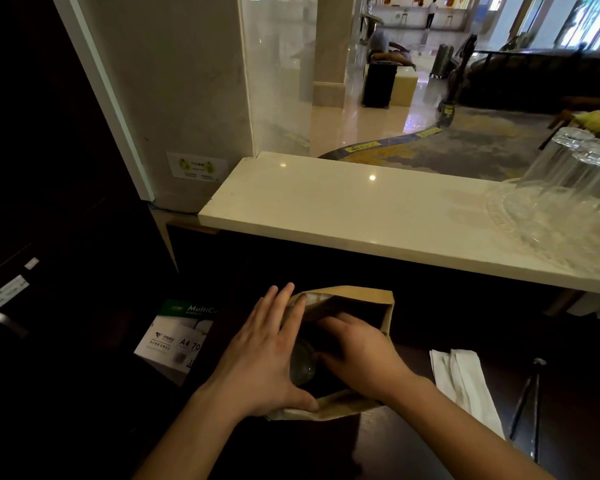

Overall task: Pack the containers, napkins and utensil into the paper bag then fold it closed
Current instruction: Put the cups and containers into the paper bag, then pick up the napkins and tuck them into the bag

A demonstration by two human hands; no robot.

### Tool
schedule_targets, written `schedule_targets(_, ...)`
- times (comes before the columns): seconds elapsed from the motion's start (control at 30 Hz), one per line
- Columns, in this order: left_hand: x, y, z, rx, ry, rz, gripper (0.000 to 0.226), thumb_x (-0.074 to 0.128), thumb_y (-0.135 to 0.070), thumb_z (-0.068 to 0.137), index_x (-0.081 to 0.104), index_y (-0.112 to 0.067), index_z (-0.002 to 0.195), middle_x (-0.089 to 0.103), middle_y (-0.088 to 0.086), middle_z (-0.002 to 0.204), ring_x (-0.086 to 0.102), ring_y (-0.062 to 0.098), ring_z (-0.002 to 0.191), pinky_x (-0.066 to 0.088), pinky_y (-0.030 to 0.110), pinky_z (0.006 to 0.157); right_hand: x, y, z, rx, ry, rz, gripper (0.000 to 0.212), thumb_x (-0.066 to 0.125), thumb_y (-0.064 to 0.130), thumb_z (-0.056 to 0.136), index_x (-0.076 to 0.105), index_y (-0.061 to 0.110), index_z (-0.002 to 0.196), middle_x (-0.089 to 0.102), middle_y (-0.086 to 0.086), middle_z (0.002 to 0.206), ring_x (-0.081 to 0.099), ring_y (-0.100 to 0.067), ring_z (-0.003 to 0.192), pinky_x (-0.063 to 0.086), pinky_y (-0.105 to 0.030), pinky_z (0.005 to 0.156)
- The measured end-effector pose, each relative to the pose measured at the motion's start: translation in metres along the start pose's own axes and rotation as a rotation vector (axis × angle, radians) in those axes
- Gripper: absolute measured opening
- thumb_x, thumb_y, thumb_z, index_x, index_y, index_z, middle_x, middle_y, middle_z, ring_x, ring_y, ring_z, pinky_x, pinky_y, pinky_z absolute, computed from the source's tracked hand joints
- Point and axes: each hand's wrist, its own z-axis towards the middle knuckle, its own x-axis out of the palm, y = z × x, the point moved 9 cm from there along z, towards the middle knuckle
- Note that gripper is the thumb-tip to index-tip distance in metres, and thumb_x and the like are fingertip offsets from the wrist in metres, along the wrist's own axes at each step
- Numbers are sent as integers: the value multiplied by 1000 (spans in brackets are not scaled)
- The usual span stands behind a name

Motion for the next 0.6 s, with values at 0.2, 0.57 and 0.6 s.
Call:
schedule_targets(0.2,0,3,-1,-4,1,-6,146,64,-87,46,-26,-36,148,-41,-16,153,-39,8,138,-8,35,110,-61,-6,-41,70,-220,287,31,64,37,87,63,33,117,63,17,98,62,0,92,54,-18,75)
schedule_targets(0.57,-2,2,-4,-18,4,37,149,67,-88,46,-29,-35,147,-40,-12,154,-37,11,140,-2,39,114,-56,-130,-100,470,-375,226,17,73,25,83,71,28,99,66,18,79,62,5,73,45,-14,62)
schedule_targets(0.6,-2,2,-4,-17,1,40,149,67,-88,45,-28,-35,147,-40,-12,155,-36,10,140,-1,39,114,-46,-149,-107,540,-344,181,20,72,27,83,70,27,103,67,18,81,61,4,72,45,-18,62)
